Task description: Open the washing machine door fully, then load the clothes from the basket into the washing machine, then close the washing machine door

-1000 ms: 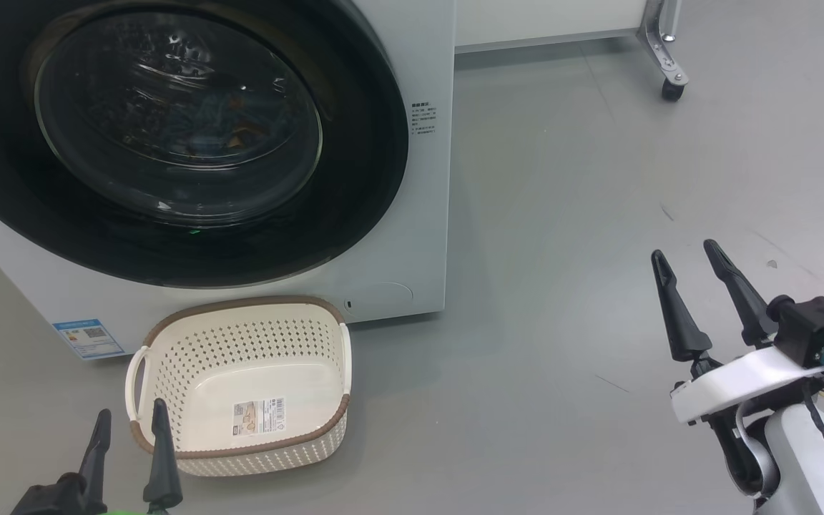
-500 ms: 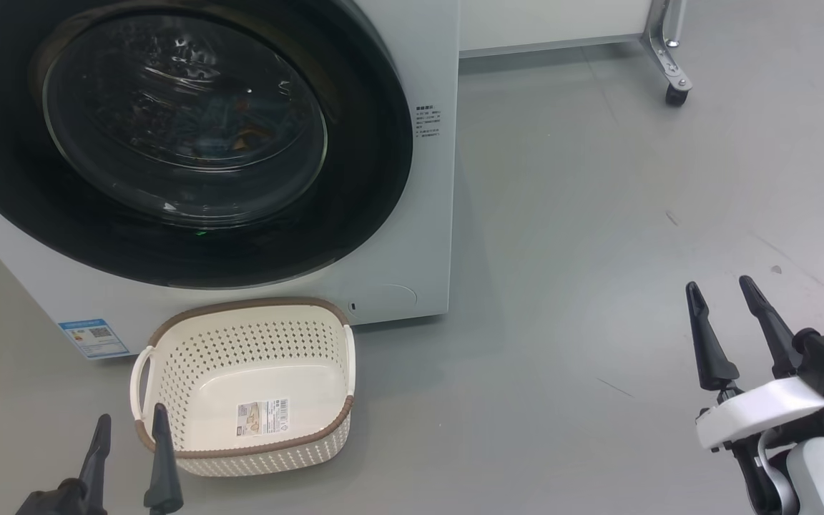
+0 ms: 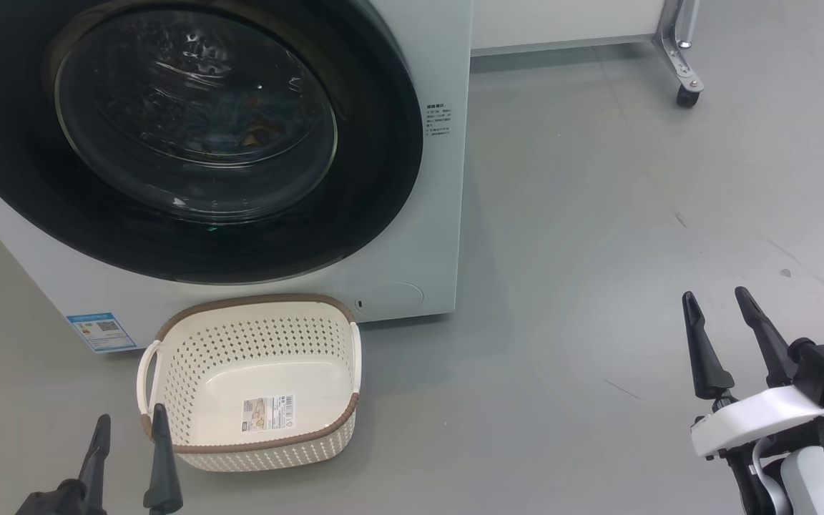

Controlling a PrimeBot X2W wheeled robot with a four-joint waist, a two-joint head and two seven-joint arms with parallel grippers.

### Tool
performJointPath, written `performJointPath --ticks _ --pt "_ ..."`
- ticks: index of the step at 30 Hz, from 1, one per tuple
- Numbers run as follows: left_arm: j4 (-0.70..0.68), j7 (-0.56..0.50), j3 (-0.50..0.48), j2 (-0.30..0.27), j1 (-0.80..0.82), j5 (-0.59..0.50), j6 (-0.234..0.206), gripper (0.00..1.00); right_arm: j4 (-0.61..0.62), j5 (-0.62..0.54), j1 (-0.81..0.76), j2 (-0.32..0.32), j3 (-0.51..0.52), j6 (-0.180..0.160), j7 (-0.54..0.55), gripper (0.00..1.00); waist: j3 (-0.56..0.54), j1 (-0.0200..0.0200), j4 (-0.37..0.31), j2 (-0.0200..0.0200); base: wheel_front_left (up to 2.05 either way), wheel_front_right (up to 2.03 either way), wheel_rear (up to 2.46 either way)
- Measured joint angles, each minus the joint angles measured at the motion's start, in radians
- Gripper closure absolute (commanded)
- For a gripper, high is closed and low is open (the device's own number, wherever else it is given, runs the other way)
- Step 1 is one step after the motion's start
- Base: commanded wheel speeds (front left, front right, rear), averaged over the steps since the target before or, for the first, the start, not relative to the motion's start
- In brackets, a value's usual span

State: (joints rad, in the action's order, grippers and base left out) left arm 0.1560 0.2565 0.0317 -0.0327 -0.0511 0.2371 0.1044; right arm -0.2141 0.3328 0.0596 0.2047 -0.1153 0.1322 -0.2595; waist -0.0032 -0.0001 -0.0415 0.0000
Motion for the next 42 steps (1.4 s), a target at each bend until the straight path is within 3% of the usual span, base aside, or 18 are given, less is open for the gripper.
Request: performJointPath --ticks 15,16,21,26,42 --pt "-0.009 0.0 -0.002 0.0 0.0 0.007 0.003 0.0 0.001 -0.016 -0.005 -0.006 0.009 0.0 0.0 0.0 -0.002 0.0 0.008 0.0 0.0 0.0 0.0" --pt "-0.001 -0.001 -0.001 0.001 0.0 0.008 0.003 1.0 -0.006 -0.016 -0.006 -0.009 0.008 0.0 0.0 1.0 -0.003 0.0 0.009 0.0 0.0 0.0 0.0" --pt "0.058 -0.001 0.005 0.021 -0.014 0.01 0.003 1.0 -0.062 -0.014 -0.062 -0.051 -0.004 0.0 0.001 1.0 -0.003 0.0001 0.009 0.0 0.0 0.0 0.0" --pt "0.069 -0.017 -0.001 0.021 -0.014 0.048 0.003 1.0 -0.061 0.026 -0.066 -0.053 -0.003 0.0 0.009 1.0 -0.002 0.0 0.01 0.0 0.0 0.0 0.0" --pt "0.095 -0.09 -0.028 0.021 0.003 0.289 0.003 1.0 -0.056 0.253 -0.066 -0.074 0.032 0.0 0.058 1.0 -0.001 0.0001 0.016 0.0 0.0 0.0 0.0"
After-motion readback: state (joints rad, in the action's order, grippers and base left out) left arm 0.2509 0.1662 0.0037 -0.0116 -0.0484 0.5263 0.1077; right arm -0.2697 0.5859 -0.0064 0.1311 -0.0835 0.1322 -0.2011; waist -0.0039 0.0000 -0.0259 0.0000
